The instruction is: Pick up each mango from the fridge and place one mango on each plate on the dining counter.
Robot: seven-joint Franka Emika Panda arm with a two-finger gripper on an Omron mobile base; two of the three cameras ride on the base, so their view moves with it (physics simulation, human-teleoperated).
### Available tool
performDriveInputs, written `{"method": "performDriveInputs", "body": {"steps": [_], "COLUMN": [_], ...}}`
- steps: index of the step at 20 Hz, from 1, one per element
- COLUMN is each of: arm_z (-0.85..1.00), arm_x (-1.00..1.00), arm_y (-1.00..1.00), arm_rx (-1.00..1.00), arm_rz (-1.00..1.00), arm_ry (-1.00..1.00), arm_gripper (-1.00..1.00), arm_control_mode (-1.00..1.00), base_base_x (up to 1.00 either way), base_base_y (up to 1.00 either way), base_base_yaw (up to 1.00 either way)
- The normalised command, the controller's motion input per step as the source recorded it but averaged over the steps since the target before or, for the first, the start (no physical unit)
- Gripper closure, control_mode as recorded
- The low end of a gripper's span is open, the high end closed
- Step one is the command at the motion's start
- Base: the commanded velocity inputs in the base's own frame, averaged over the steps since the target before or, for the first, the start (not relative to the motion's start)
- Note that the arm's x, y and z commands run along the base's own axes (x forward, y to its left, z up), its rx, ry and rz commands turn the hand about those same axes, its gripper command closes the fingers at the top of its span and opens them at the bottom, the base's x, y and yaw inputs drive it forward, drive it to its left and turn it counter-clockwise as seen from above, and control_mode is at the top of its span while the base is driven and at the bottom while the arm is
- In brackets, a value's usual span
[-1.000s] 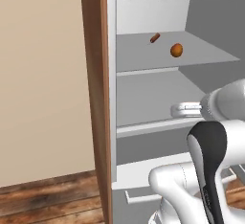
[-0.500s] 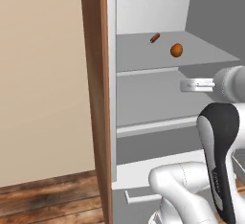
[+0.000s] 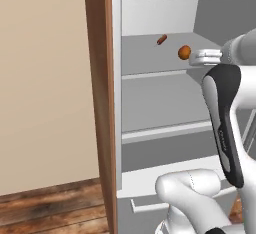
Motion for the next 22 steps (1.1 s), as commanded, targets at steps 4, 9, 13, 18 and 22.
{"method": "performDriveInputs", "body": {"steps": [4, 9, 13, 18, 22], "arm_z": [-0.06, -0.11, -0.22, -0.23, -0.20], "arm_x": [0.63, 0.65, 0.62, 0.59, 0.56], "arm_y": [-0.19, -0.20, -0.18, -0.11, -0.05], "arm_rx": [0.00, 0.00, 0.00, 0.00, 0.00], "arm_rz": [0.00, 0.00, 0.00, 0.00, 0.00], "arm_ry": [0.01, 0.02, 0.02, 0.02, 0.02], "arm_gripper": [-1.00, -1.00, -1.00, -1.00, -1.00], "arm_control_mode": [-1.00, -1.00, -1.00, -1.00, -1.00], "base_base_x": [0.00, 0.00, 0.00, 0.00, 0.00], "base_base_y": [0.00, 0.00, 0.00, 0.00, 0.00], "base_base_yaw": [0.00, 0.00, 0.00, 0.00, 0.00]}}
